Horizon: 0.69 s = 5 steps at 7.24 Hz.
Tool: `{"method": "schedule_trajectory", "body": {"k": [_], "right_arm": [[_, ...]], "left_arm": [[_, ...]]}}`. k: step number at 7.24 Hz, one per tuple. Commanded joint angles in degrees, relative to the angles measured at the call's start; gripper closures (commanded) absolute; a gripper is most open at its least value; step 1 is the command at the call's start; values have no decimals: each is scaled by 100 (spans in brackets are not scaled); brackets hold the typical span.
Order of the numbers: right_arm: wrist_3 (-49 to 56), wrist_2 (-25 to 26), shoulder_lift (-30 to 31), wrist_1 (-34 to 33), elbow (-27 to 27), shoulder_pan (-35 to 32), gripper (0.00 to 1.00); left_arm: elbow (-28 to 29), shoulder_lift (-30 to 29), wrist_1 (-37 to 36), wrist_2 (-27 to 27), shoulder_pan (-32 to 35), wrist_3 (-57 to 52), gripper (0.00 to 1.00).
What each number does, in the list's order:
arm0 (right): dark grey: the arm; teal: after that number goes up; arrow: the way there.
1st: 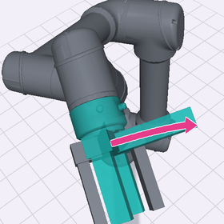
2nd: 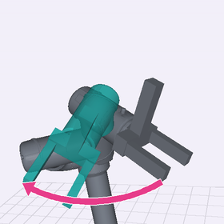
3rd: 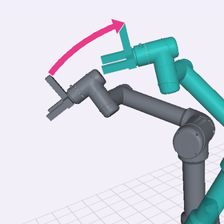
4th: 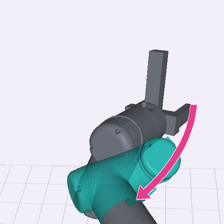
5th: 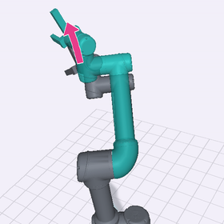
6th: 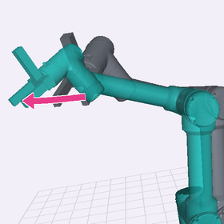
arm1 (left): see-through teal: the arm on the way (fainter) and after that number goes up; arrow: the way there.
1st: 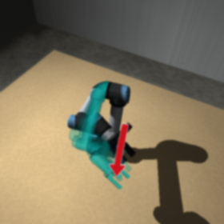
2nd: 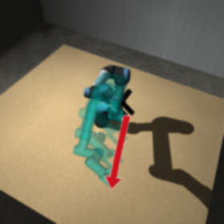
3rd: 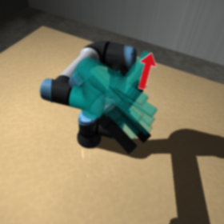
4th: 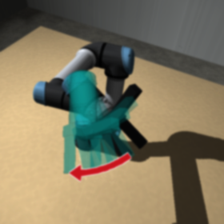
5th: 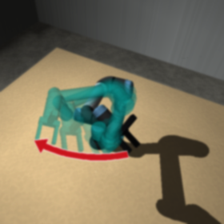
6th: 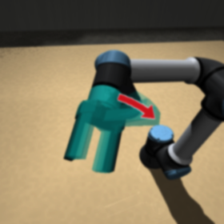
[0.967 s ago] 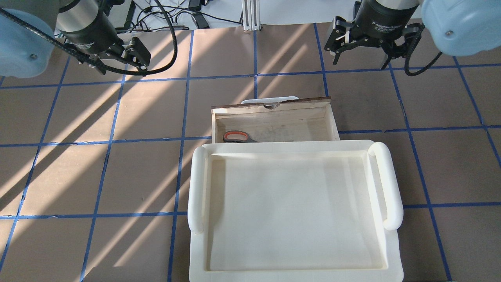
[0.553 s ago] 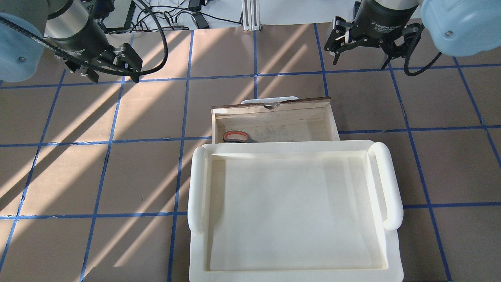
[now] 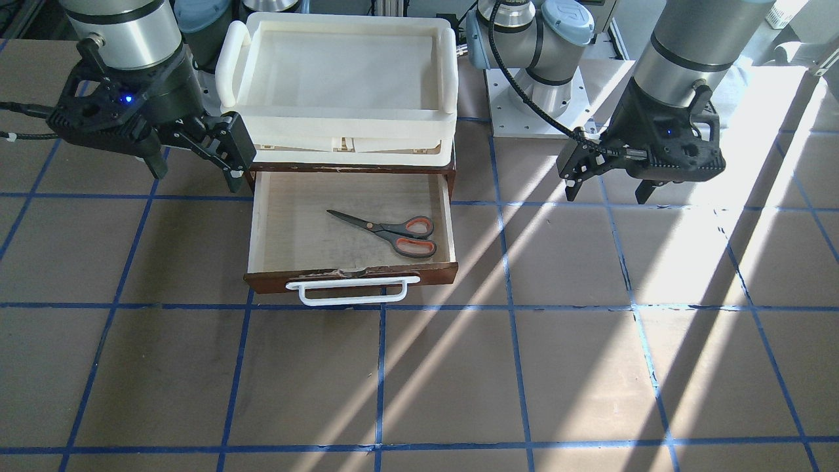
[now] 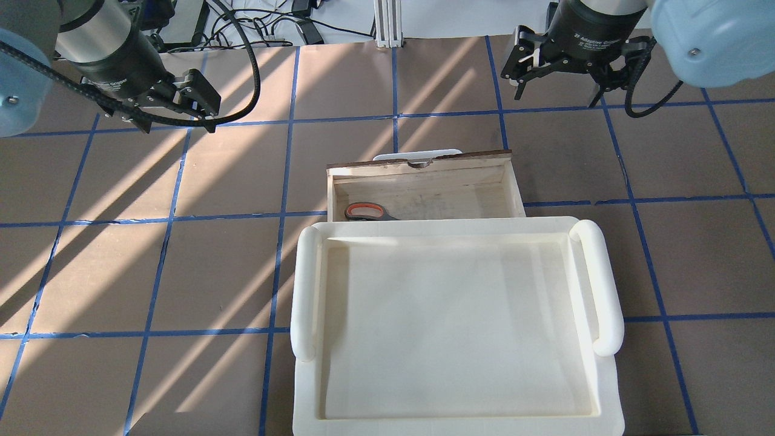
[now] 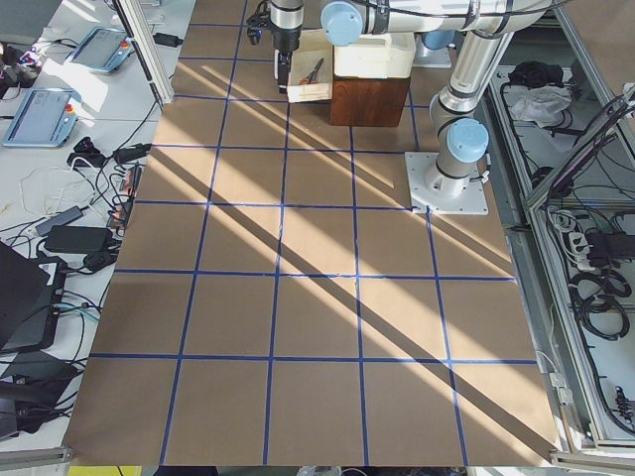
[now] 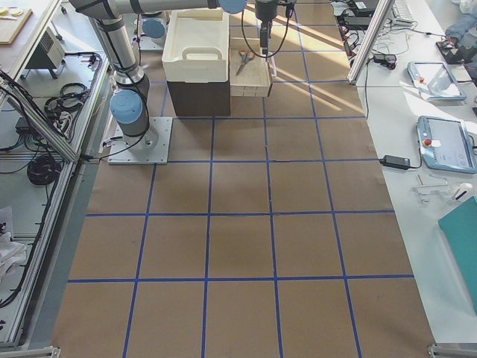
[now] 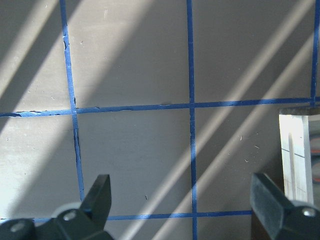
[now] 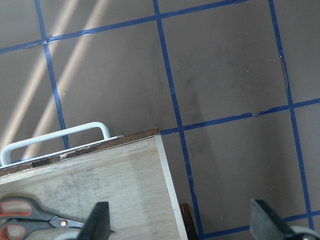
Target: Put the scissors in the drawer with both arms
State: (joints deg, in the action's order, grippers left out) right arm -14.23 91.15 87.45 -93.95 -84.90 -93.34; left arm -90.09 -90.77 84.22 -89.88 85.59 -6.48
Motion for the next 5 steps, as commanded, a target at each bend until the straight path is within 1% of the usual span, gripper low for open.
{"method": "schedule_trajectory", "body": {"k": [1, 5], "right_arm": [[8, 8, -9, -9, 0, 9, 0], [44, 8, -44, -79, 26, 88, 0]], "left_arm": [[-44, 86, 59, 93, 2, -2, 0], [-202, 174, 51, 49, 2, -2, 0]]}}
